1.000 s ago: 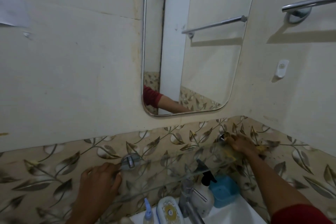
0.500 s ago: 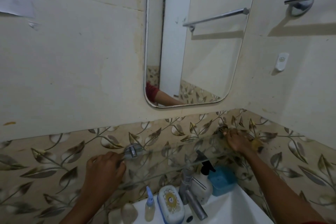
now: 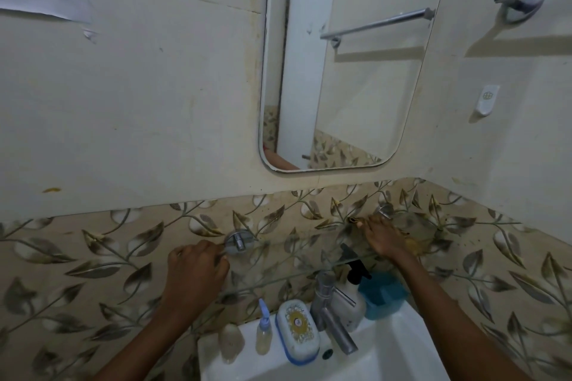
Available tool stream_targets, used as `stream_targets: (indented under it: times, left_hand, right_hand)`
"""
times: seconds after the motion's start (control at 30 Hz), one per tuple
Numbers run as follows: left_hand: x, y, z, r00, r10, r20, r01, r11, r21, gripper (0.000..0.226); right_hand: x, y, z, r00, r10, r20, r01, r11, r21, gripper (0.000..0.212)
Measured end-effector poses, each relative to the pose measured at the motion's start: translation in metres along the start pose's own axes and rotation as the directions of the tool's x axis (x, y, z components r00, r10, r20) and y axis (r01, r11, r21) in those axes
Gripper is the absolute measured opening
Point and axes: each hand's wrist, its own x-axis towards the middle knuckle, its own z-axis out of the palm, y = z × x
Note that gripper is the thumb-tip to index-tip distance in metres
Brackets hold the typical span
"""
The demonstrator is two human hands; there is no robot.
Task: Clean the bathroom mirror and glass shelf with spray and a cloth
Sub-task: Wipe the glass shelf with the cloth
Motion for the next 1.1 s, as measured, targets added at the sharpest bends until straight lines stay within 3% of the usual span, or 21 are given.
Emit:
stream_targets:
  times: [0.2,0.53,0.7,0.87,0.93,1.03,1.1]
  left_hand:
    - [-0.001,-0.001,0.0,1.0,0.007,-0.012,-0.007,1.0,-0.018,0.032]
    - [-0.001,-0.002,-0.004,1.0,0.009,0.028,-0.01,1.0,0.003,0.043]
    - [0.0,-0.003,-0.01,0.999,-0.033,0.003,0.033,0.995,-0.098,0.035]
    - [-0.007,-0.018,-0.028,0.993,-0.104,-0.063,0.086,0.967,-0.241,0.035]
    - [-0.011,-0.03,-0.034,0.988,-0.142,-0.055,0.122,0.954,-0.274,0.038]
    - [-0.018,-0.052,-0.042,0.981,-0.187,-0.051,0.162,0.936,-0.312,0.036]
    - [-0.024,-0.065,-0.046,0.974,-0.222,-0.038,0.198,0.925,-0.324,0.036]
  right_hand:
    - [-0.024,-0.035,0.005,0.996,-0.085,-0.013,0.086,0.996,0.03,0.048]
    - [-0.055,-0.105,0.025,0.974,-0.226,0.001,0.226,0.974,0.002,0.046]
    - [-0.07,-0.137,0.04,0.953,-0.303,-0.004,0.303,0.953,0.006,0.044]
    - [-0.098,-0.174,0.05,0.921,-0.386,-0.046,0.388,0.921,0.043,0.068]
    - [-0.109,-0.189,0.055,0.924,-0.378,-0.06,0.381,0.922,0.069,0.075]
    - [-0.13,-0.217,0.069,0.941,-0.295,-0.164,0.299,0.954,0.0,0.061]
    - [-0.141,-0.237,0.075,0.959,-0.237,-0.156,0.239,0.971,-0.009,0.051]
